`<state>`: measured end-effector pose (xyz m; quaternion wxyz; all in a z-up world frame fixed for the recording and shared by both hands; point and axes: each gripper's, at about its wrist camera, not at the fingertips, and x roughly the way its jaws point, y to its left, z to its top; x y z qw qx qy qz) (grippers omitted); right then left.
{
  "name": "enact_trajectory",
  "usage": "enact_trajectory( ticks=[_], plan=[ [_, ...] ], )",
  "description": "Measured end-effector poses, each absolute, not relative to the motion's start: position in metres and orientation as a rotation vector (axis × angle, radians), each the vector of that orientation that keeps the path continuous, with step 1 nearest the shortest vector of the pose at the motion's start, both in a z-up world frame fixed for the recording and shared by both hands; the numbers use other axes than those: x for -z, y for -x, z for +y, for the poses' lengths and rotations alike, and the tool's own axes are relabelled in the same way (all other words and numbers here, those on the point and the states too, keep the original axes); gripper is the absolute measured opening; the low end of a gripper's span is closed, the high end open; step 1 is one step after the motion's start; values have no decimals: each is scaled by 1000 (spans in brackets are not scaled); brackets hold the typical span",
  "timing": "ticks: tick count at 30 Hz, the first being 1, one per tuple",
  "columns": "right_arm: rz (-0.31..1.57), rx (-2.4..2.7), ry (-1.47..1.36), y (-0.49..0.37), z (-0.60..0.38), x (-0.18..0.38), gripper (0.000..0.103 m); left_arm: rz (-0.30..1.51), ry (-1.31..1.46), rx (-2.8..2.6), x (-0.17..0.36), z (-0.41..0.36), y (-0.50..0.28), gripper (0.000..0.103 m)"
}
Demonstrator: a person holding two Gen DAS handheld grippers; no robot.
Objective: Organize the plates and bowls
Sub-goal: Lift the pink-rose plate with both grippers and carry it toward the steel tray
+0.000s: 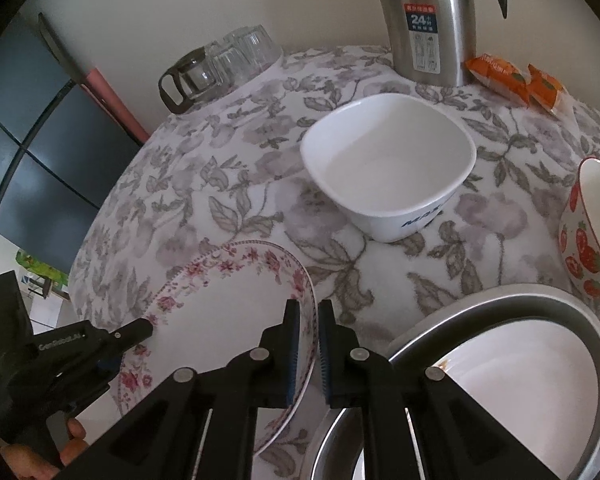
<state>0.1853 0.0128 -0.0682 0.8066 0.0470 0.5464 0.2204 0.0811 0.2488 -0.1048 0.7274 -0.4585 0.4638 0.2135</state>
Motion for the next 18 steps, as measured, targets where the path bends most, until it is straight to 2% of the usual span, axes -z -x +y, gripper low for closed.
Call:
enact_trajectory(
  ticks=[13, 18],
  plan=[
    [1278, -452, -55, -197, 22, 99, 10, 1097, 1054, -465, 129, 254, -82, 19],
    [1303, -483, -50, -201, 26, 105, 14, 1097, 1069, -424, 131, 264, -85, 19]
  ],
)
